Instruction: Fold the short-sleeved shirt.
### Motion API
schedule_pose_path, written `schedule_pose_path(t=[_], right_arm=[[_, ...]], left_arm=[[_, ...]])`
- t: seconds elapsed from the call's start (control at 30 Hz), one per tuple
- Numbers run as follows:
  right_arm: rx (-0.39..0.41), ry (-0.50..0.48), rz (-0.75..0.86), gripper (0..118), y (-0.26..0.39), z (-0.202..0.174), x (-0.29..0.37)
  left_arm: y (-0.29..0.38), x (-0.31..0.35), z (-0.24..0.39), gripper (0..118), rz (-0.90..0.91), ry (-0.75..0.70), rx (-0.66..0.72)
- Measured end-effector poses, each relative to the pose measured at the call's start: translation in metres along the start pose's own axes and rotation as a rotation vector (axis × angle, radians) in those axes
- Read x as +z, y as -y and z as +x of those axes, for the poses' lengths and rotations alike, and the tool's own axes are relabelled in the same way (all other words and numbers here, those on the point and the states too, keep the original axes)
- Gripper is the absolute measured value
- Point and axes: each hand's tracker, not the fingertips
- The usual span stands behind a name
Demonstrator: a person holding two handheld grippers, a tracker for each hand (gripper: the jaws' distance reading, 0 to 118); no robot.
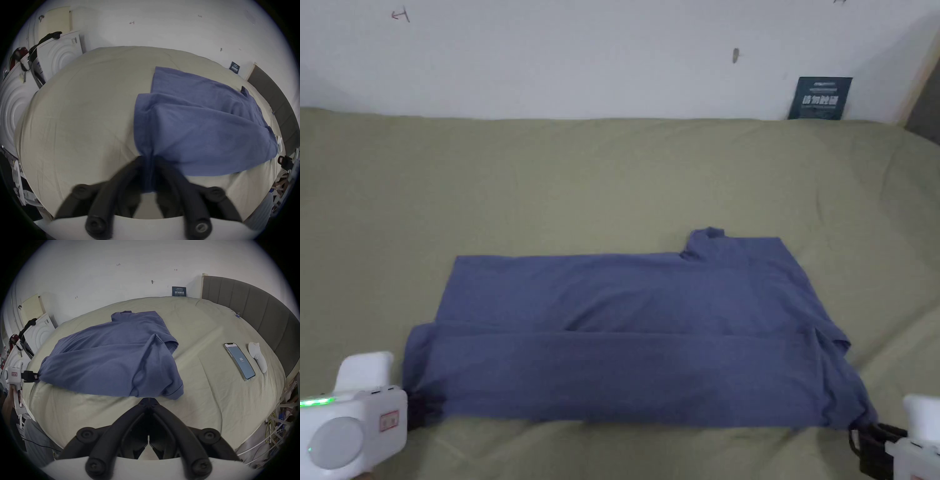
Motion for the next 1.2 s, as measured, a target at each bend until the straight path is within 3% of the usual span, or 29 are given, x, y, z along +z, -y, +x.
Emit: schedule_pose_path(t=[0.1,0.13,0.17,0.2,0.23,0.43,0.47,0.53,0.57,0.63,0.87,1.2], right_arm=[[-0.012,0.008,-0.006,3,-0.008,0.004,-0.006],[-0.015,0.008,-0.009,16,-0.011,0.005,-0.008],[-0.018,0.011,-0.004,64,-0.013,0.006,-0.010],[-0.024,0.010,-0.015,101,-0.016,0.008,-0.014],[-0.035,-0.002,-0.059,117,-0.020,0.011,-0.022],[-0.059,-0.014,-0.081,103,-0.032,0.017,-0.056],[-0.068,-0.018,-0.099,91,-0.032,0.019,-0.059],[-0.069,-0.063,-0.107,28,-0.031,0.017,-0.057],[-0.043,-0.058,-0.089,18,-0.031,0.012,-0.049],[0.028,-0.044,-0.074,16,-0.032,0.005,-0.038],[0.017,-0.051,-0.054,15,-0.025,0.005,0.002],[0.005,-0.086,-0.100,16,0.045,0.013,0.056]], left_arm=[[0.000,0.010,0.010,7,-0.015,0.012,-0.007],[0.000,0.012,0.011,7,-0.008,0.006,-0.015],[-0.001,0.015,0.012,7,-0.010,0.008,-0.013],[-0.001,0.016,0.013,7,-0.012,0.010,-0.009],[-0.001,0.017,0.014,7,-0.013,0.010,-0.007],[-0.004,0.017,0.019,7,-0.030,0.002,-0.018],[-0.004,0.016,0.018,7,-0.030,0.000,-0.019],[-0.004,0.017,0.019,7,-0.034,0.002,-0.015],[-0.005,0.018,0.017,7,-0.033,0.002,-0.013],[-0.006,0.024,0.016,7,-0.026,-0.001,-0.016],[0.001,0.058,0.008,7,0.004,-0.015,-0.035],[0.085,0.123,-0.021,7,-0.060,0.006,-0.009]])
